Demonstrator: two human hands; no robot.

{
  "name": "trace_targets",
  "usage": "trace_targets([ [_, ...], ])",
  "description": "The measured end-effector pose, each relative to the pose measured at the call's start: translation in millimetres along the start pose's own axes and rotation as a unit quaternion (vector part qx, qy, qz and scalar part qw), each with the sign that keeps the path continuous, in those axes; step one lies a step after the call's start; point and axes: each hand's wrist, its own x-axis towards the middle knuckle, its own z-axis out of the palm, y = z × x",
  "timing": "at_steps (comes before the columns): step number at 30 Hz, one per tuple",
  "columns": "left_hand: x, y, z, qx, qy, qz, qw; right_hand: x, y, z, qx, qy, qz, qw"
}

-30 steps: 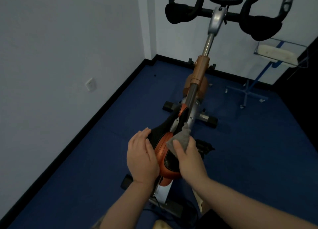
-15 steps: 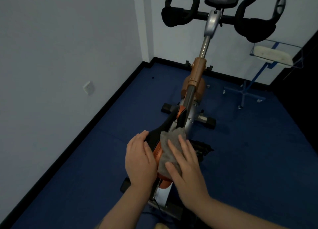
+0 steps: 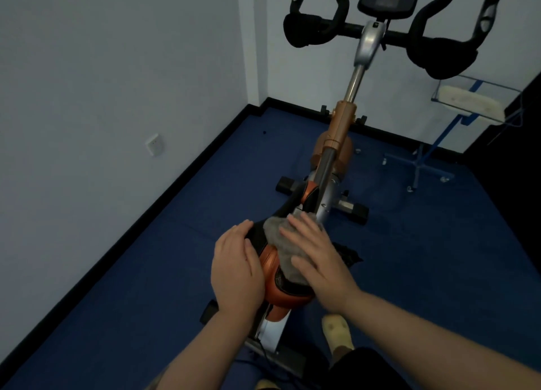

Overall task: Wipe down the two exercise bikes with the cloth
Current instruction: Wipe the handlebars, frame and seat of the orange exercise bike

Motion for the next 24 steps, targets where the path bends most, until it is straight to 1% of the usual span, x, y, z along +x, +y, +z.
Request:
trace_targets([
  [2, -1, 1, 0, 0.001, 0.003, -0.007, 1.000, 8, -2, 3, 0.003, 0.004, 0.027, 1.000],
  [3, -1, 1, 0, -0.001, 0.004, -0.012, 1.000, 5, -1, 6, -0.015, -0.010, 0.007, 1.000],
  [4, -1, 1, -1, -0.004, 0.005, -0.014, 1.000, 1, 3, 4, -0.043, -0.040, -0.031, 0.998],
  [6, -1, 2, 0, -0.007, 0.007, -0.015, 1.000, 7, 18, -15, -0.102, -0.124, -0.110, 0.981],
  [7, -1, 1, 0, -0.007, 0.006, -0.019, 1.000, 18, 26, -27, -0.131, -0.152, -0.124, 0.972],
  [8, -1, 2, 0, -0.007, 0.006, -0.025, 1.000, 33, 33, -37, -0.144, -0.157, -0.119, 0.970],
  [9, -1, 2, 0, -0.004, 0.006, -0.030, 1.000, 47, 36, -44, -0.139, -0.140, -0.094, 0.976],
  [11, -2, 4, 0, 0.004, 0.006, -0.037, 0.999, 61, 33, -40, -0.104, -0.098, -0.030, 0.989],
  [12, -2, 5, 0, 0.008, 0.007, -0.042, 0.999, 61, 31, -33, -0.104, -0.093, -0.024, 0.990],
  [13, -2, 6, 0, 0.013, 0.008, -0.049, 0.999, 57, 28, -25, -0.118, -0.100, -0.044, 0.987],
  [15, -2, 9, -1, 0.024, 0.013, -0.057, 0.998, 47, 32, -19, -0.145, -0.141, -0.115, 0.973],
  [17, -1, 13, 0, 0.044, 0.016, -0.078, 0.996, 61, 40, -35, -0.163, -0.184, -0.166, 0.955],
  [18, 0, 16, 0, 0.058, 0.017, -0.093, 0.994, 75, 44, -44, -0.170, -0.187, -0.170, 0.953],
  [20, 0, 24, 2, 0.082, 0.012, -0.122, 0.989, 100, 45, -51, -0.184, -0.151, -0.128, 0.963],
  [22, -2, 35, 8, 0.114, 0.002, -0.153, 0.982, 106, 38, -39, -0.209, -0.106, -0.096, 0.967],
  [23, -4, 41, 12, 0.136, -0.003, -0.170, 0.976, 101, 35, -31, -0.214, -0.099, -0.116, 0.965],
  [24, -6, 46, 16, 0.155, -0.003, -0.183, 0.971, 94, 34, -27, -0.214, -0.114, -0.152, 0.958],
])
